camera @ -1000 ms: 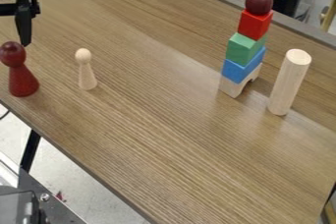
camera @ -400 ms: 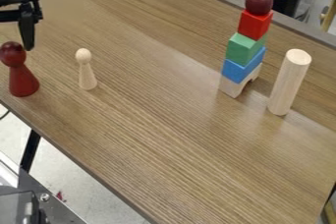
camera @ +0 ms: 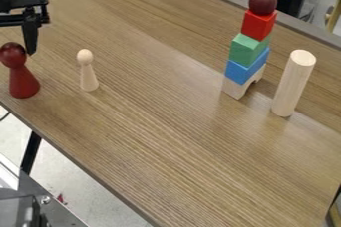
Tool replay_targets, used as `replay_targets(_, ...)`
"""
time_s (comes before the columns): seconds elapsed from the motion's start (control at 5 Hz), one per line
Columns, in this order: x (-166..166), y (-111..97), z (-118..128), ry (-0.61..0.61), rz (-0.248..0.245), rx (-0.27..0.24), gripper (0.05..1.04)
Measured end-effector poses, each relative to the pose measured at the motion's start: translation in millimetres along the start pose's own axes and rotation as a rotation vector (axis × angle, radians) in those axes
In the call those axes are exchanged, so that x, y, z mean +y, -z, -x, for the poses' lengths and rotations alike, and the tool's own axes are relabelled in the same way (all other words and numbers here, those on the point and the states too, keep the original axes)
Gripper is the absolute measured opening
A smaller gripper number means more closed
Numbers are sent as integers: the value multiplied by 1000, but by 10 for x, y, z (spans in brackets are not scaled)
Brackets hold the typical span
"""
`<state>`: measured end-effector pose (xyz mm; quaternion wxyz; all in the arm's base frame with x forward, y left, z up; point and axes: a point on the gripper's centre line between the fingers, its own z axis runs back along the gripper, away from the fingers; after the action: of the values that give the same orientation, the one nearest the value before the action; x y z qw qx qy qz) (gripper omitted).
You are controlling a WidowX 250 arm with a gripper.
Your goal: Put the pawn to the right above the cylinder
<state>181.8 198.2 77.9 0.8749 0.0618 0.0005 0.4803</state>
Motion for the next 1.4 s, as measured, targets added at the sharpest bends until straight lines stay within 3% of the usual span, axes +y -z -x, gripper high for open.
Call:
replay_targets(0.2,-15,-5,-1,-33,-13,-6,539)
replay_targets(0.4,-52,-28,54,-27,4,19,538)
replay_targets(0.6,-143,-317,-23,63,58,8,538)
replay_targets(0.8,-430,-790,-112,252,57,-60,538)
replay_targets(1.0,-756,-1290,-109,369,93,-124,538)
replay_targets(1.2,-1163,-1920,-21,531,83,-189,538)
replay_targets(1.4,-1563,-2294,152,670,108,-182,538)
